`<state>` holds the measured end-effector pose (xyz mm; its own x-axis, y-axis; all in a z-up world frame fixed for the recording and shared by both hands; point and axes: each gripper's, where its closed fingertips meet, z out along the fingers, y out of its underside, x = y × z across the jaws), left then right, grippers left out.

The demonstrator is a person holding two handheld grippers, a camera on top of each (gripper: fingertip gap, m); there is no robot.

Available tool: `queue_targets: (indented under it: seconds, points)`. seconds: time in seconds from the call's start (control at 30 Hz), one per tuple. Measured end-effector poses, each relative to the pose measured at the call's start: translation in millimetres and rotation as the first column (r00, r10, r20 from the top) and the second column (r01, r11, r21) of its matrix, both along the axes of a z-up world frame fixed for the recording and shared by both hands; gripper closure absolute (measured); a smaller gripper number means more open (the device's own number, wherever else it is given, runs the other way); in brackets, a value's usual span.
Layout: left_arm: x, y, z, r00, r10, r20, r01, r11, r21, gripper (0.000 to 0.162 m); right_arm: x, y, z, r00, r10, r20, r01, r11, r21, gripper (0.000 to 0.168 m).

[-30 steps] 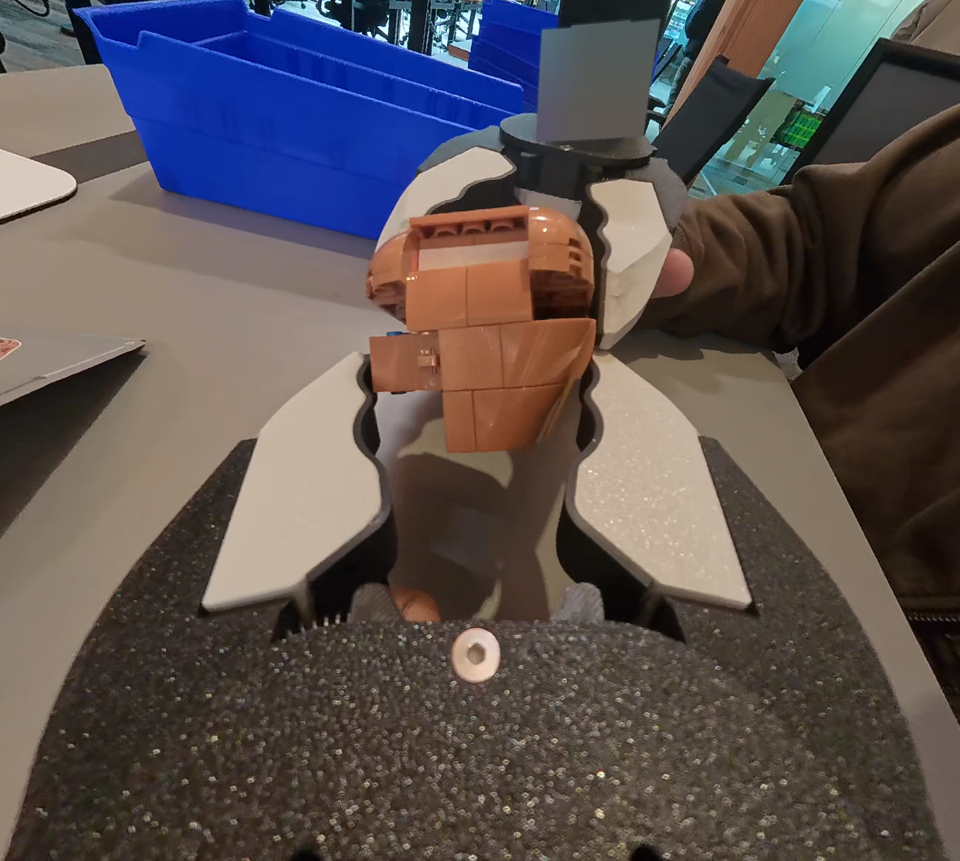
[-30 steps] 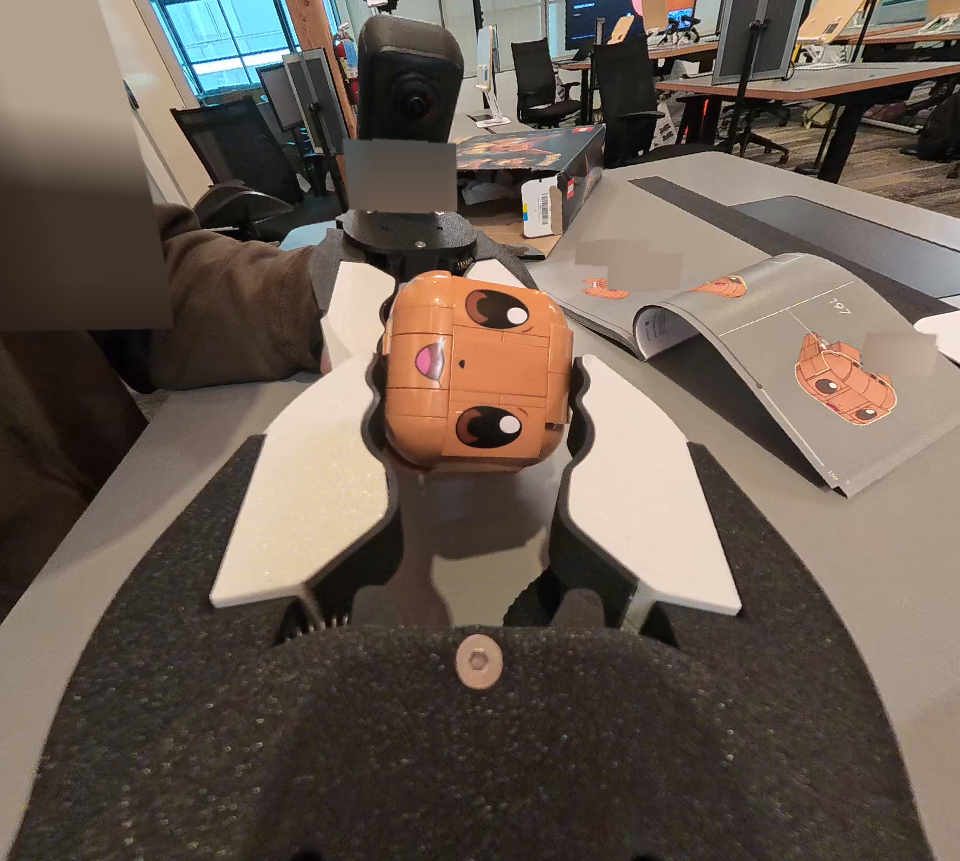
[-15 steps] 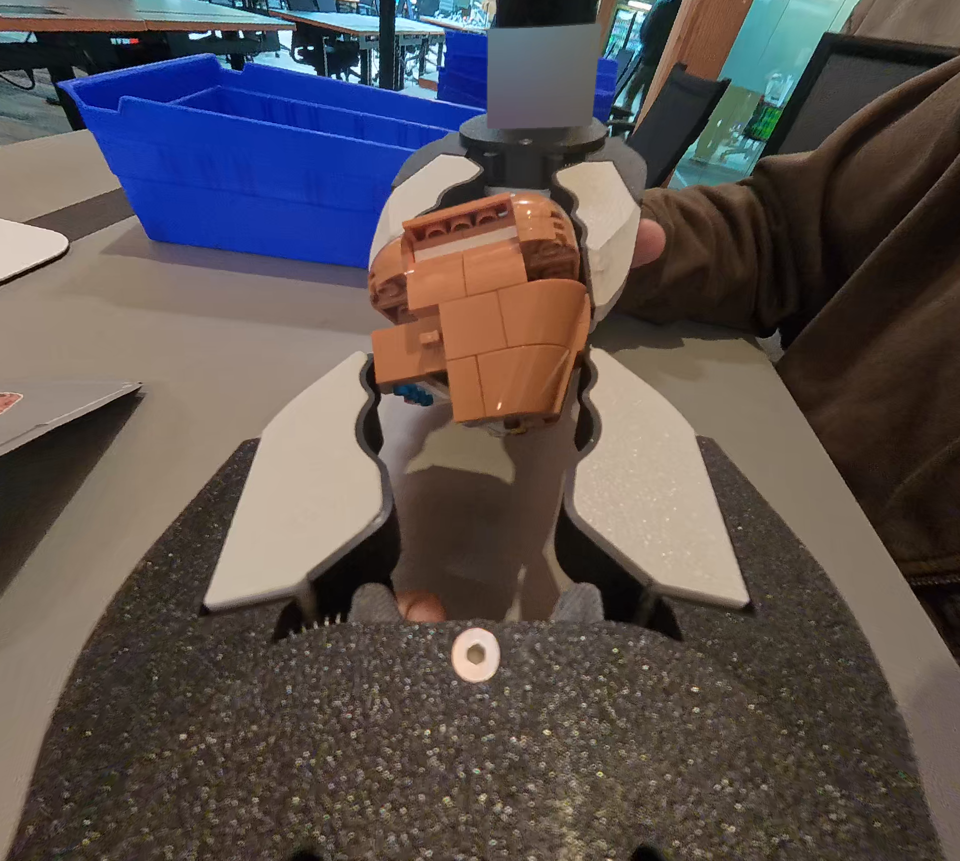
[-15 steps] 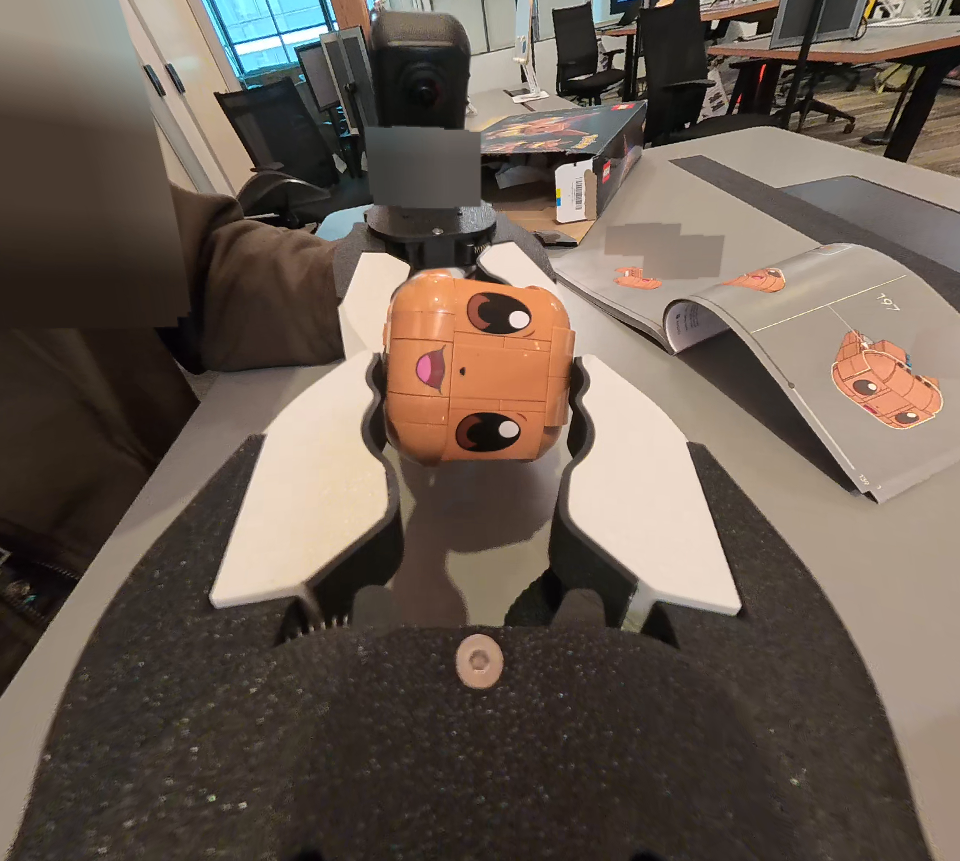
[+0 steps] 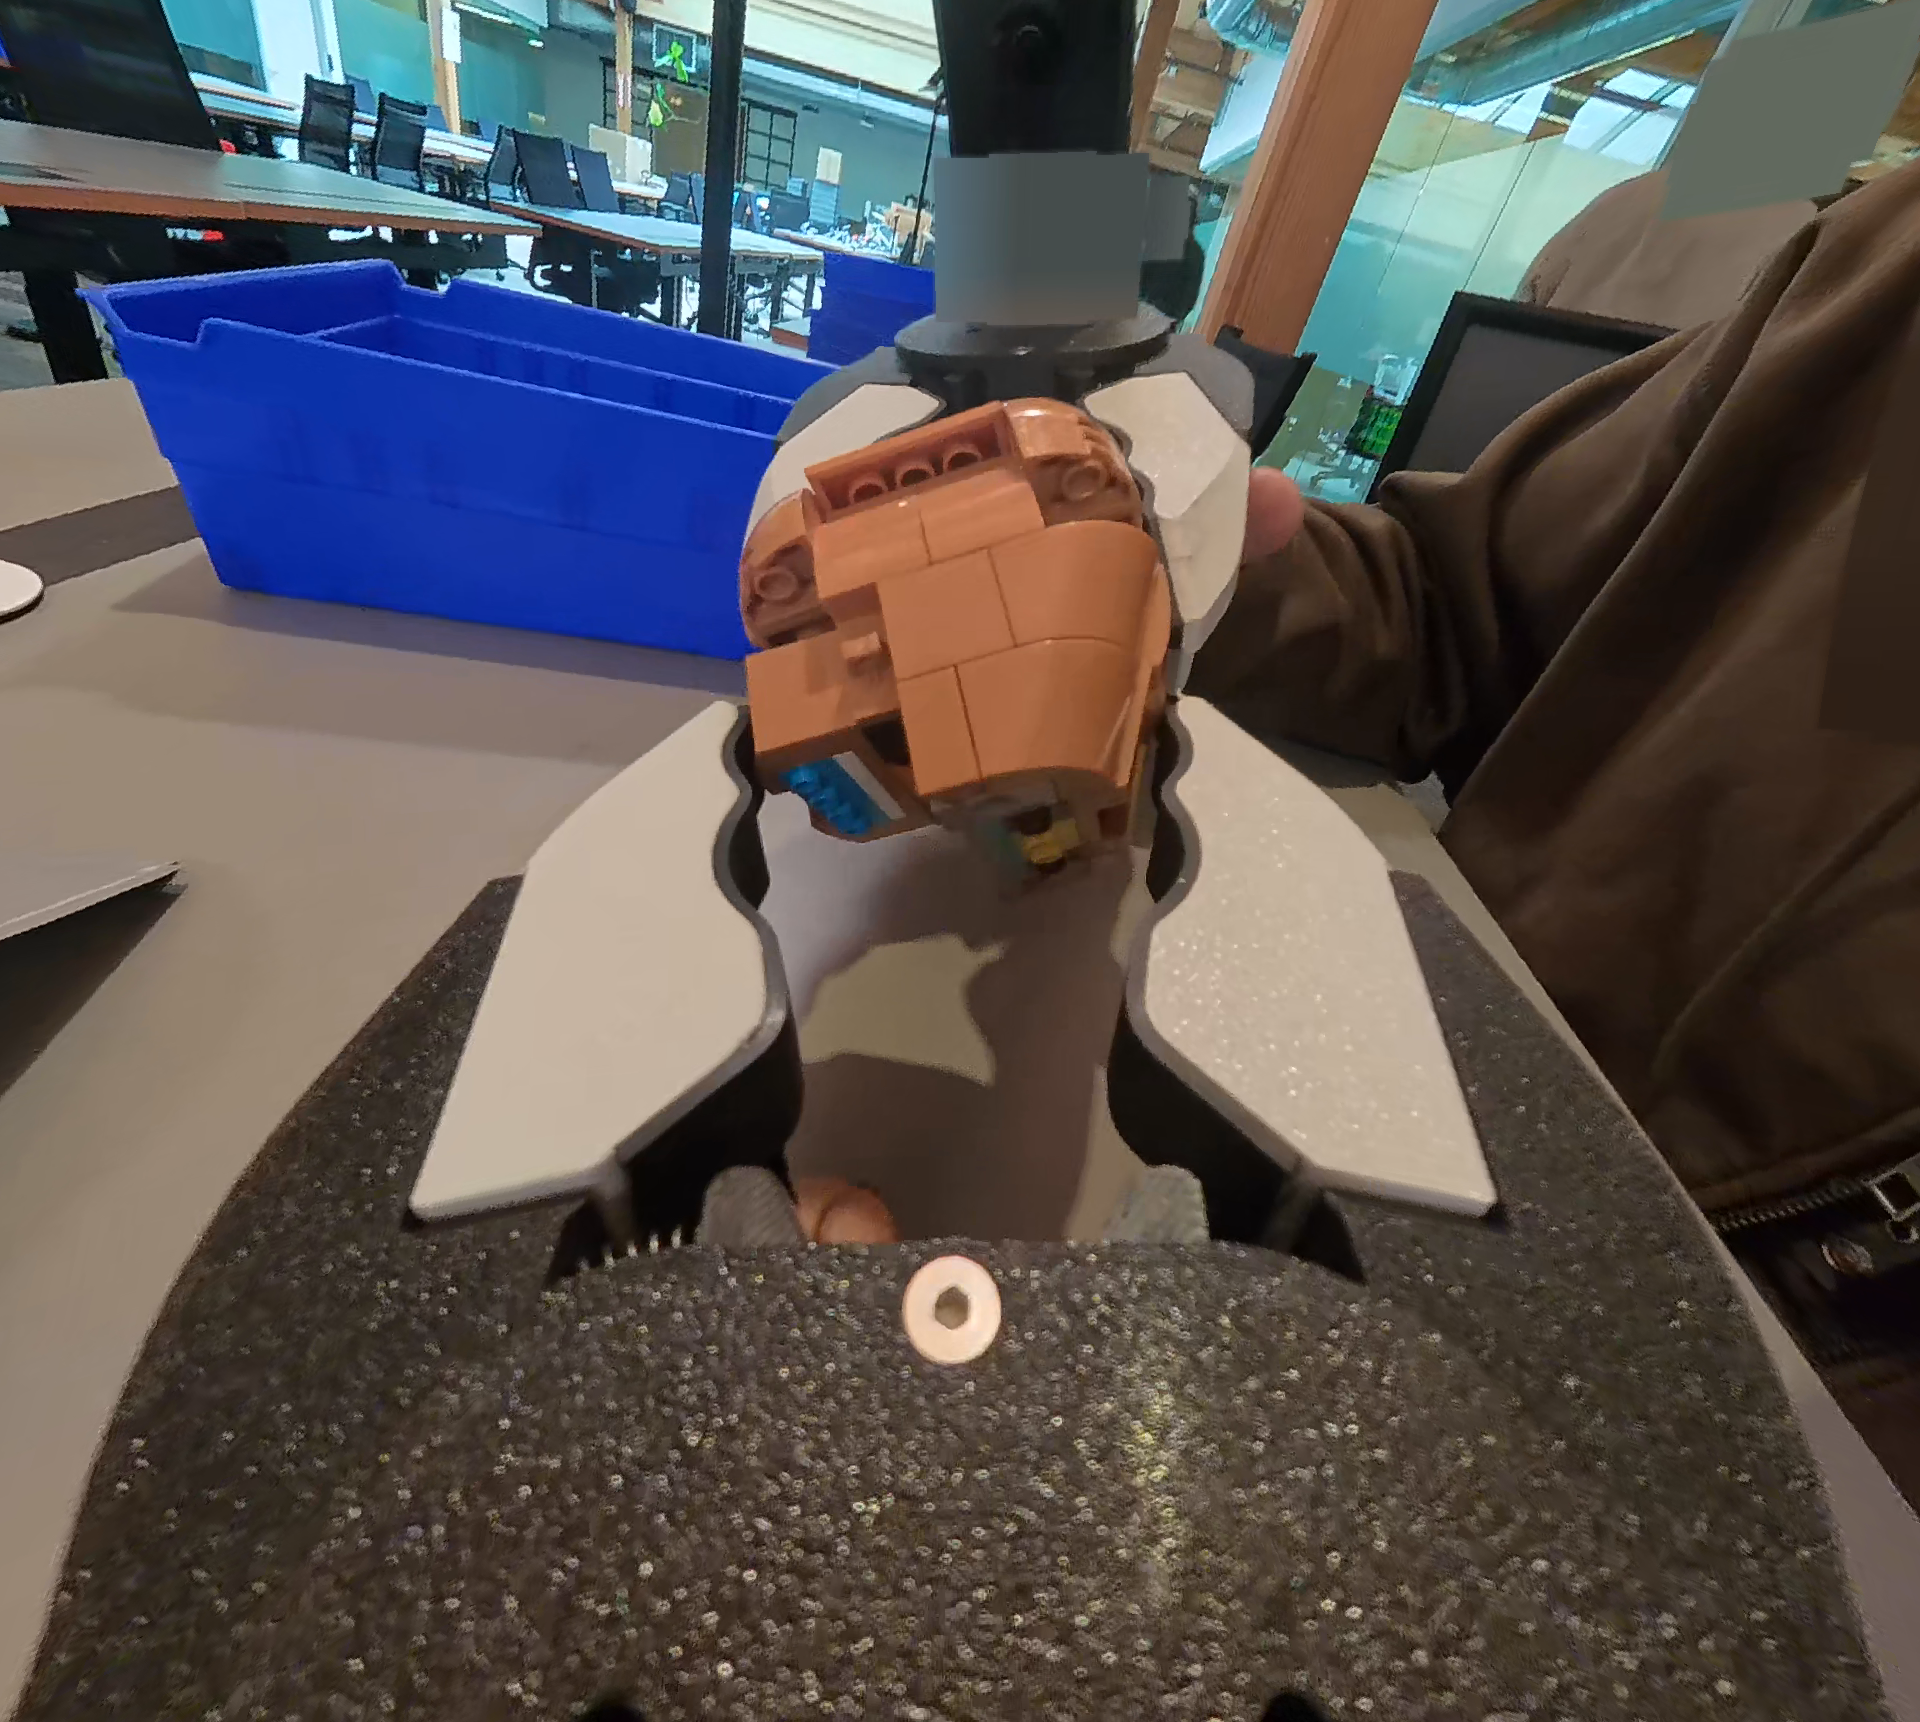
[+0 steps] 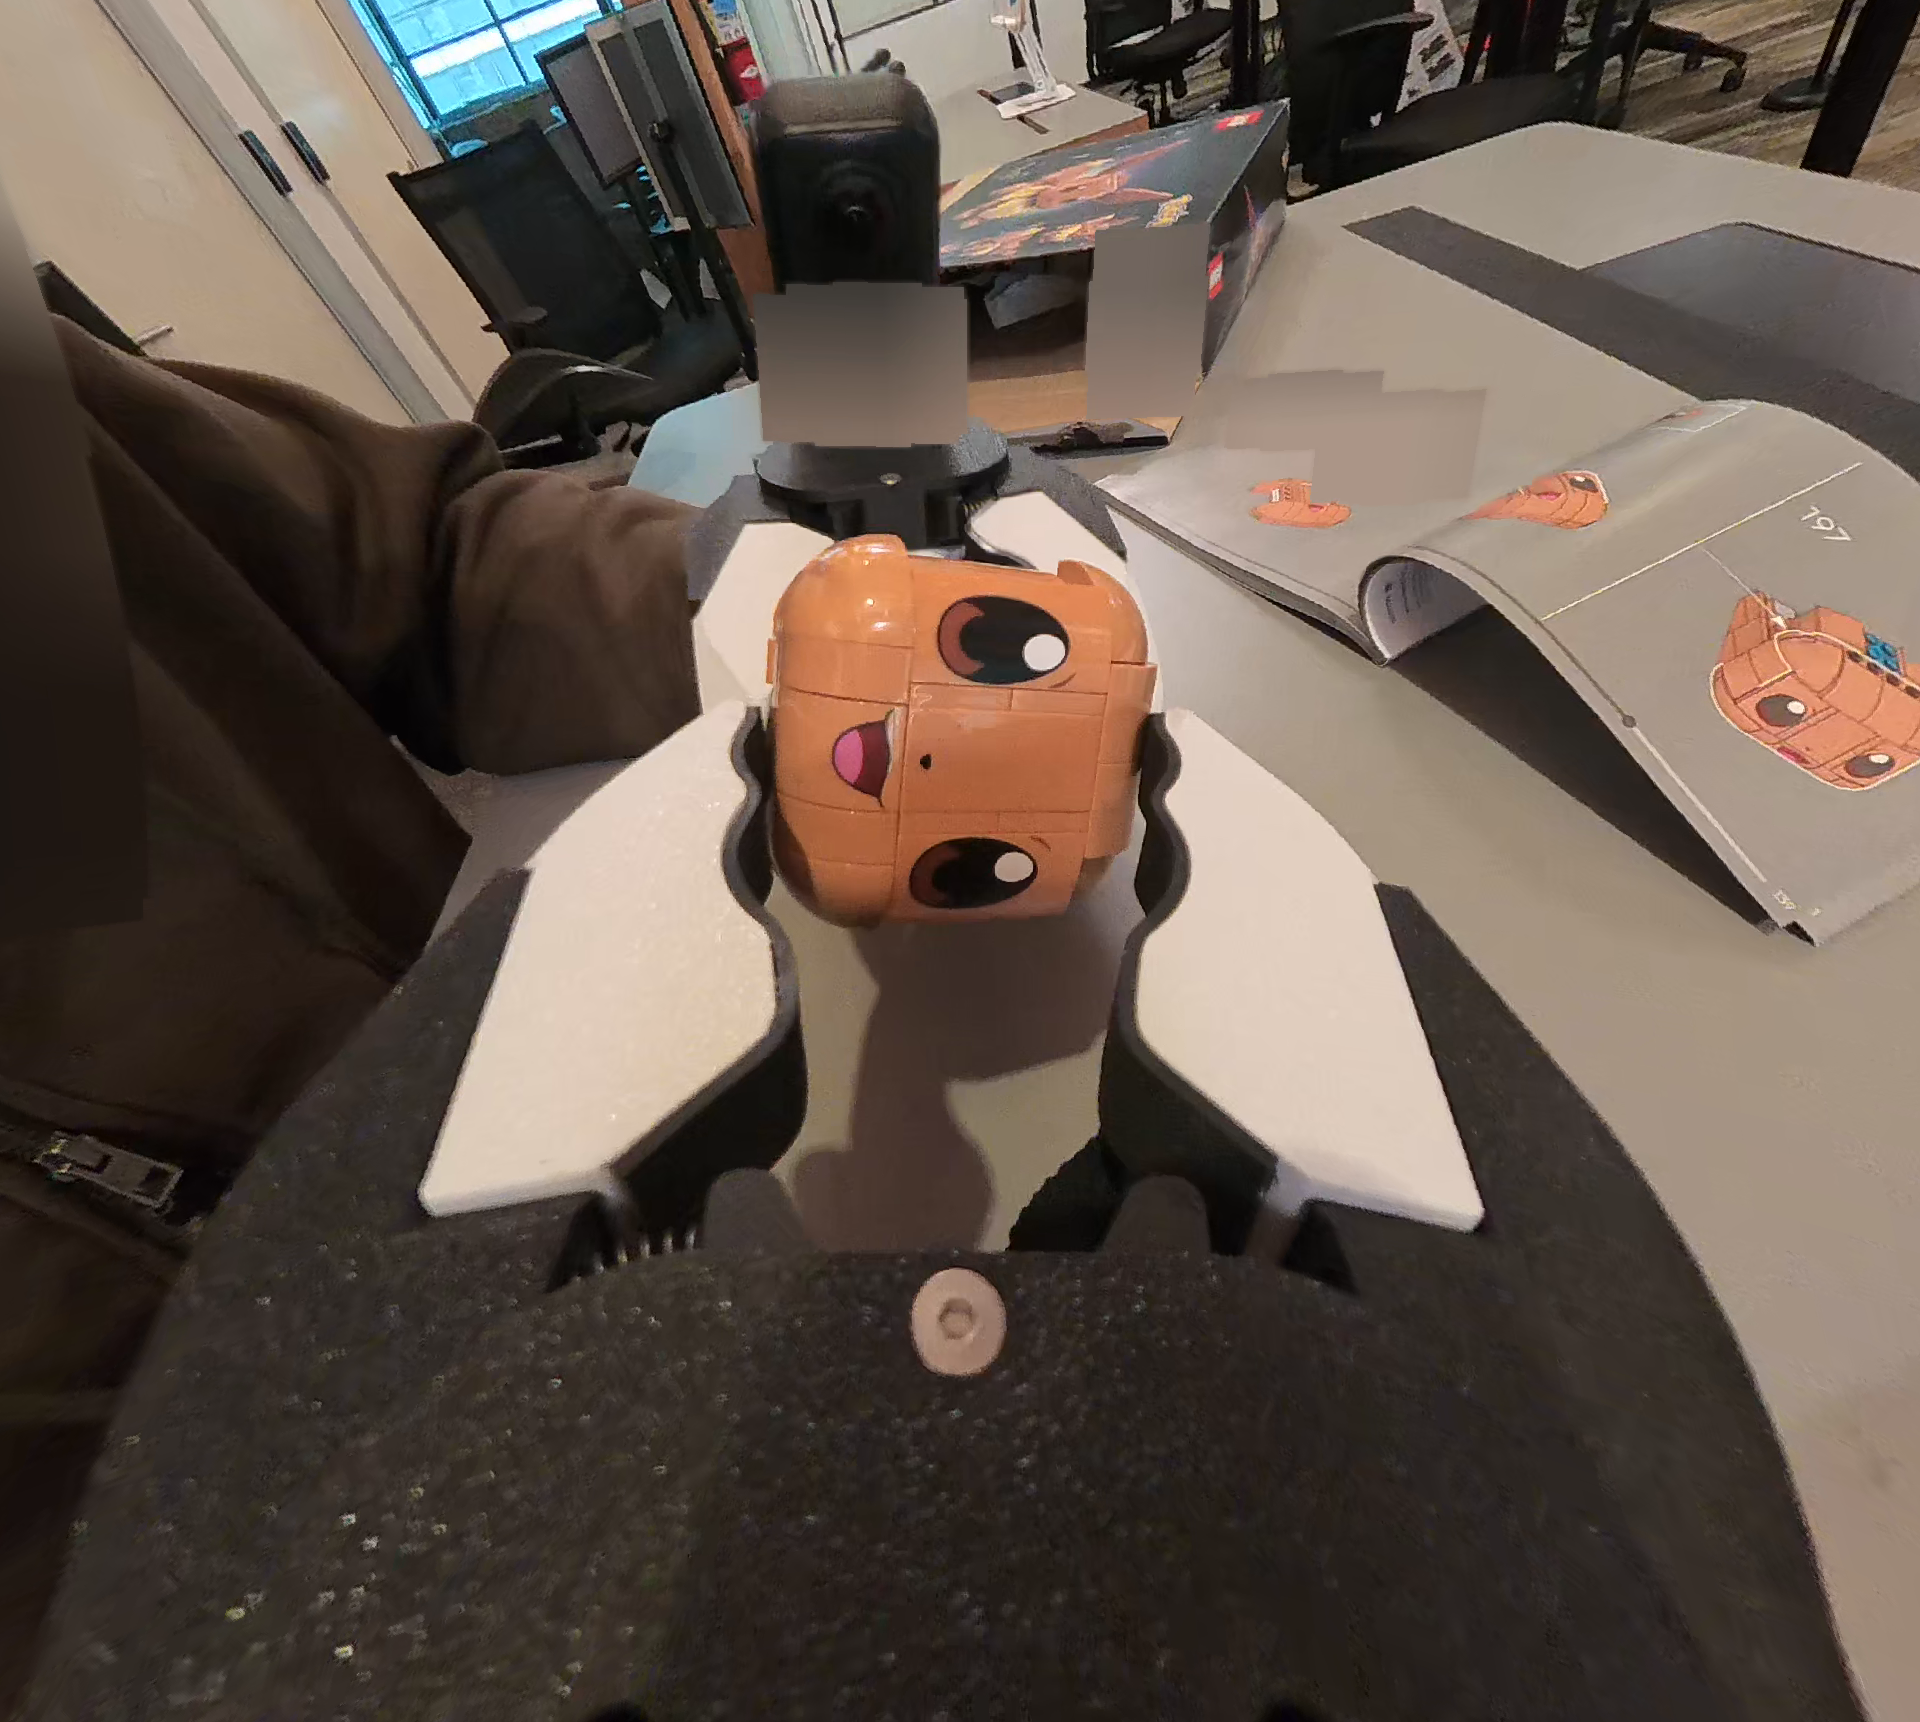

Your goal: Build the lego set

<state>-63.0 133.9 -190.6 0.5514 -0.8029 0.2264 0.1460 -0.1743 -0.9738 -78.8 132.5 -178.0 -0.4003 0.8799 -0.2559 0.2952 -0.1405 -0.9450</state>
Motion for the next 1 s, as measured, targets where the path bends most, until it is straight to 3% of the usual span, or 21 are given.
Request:
queue_targets:
  seconds: [0.43, 0.57, 1.0]
  points:
    - [6.9, -15.5, 15.9, 0.998, -0.055, 0.022, 0.051, 0.988, 0.145, 0.089, 13.4, -17.6, 11.9, 0.997, 0.081, 0.001, -0.081, 0.995, 0.055, 0.094]
    - [6.9, -18.7, 20.7, 0.997, -0.063, 0.041, 0.055, 0.984, 0.171, 0.090, 12.0, -17.4, 14.8, 0.998, 0.059, -0.021, -0.058, 0.997, 0.045, 0.100]
    - [13.7, -13.6, -2.6, 0.994, -0.053, -0.091, 0.063, 0.991, 0.114, 0.090, 17.4, -15.7, -5.6, 0.993, 0.029, 0.119, -0.057, 0.969, 0.240, 0.100]
